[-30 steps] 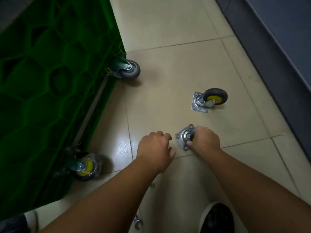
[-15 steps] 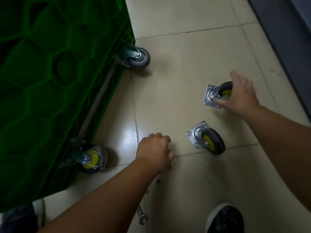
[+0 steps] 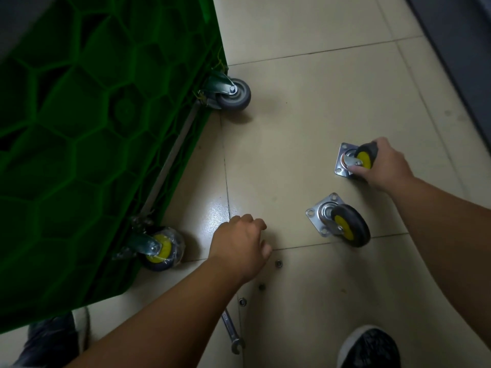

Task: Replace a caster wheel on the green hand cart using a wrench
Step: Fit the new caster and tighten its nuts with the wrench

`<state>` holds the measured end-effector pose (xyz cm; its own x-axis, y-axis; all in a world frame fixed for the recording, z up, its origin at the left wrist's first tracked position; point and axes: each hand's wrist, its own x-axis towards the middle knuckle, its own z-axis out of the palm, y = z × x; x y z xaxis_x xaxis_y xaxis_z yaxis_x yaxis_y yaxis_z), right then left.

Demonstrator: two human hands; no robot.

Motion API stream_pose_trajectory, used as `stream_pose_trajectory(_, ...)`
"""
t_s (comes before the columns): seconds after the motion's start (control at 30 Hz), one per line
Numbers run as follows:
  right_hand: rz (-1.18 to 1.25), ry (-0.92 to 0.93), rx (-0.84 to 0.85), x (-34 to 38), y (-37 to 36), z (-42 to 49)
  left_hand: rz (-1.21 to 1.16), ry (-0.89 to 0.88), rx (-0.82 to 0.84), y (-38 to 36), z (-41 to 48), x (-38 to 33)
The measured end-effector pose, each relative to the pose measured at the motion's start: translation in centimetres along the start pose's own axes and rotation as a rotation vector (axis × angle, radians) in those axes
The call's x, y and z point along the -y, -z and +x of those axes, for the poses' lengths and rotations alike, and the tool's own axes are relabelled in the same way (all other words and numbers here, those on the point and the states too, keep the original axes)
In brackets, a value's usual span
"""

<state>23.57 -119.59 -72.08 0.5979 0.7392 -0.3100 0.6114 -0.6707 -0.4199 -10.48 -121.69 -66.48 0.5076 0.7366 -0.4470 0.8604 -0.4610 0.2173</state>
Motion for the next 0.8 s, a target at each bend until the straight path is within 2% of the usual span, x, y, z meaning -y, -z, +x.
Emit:
stream_pose_trajectory(0.27,0.104,-0.077,-0.121,2.3,1.1,-4.2,0.05,0.022,-0.1,4.0,-2.2,2.8)
stream_pose_trajectory(0.53,0.313,-0.008,-0.22,7.2,5.3,-12.9,0.056,0.006,-0.182,8.1,-7.0,2.6)
stream_pose_trajectory(0.8,0.497,0.062,-0.291,13.6,10.5,-24.6,0.109,-0.028,-0.343,14.8,-13.9,2.3)
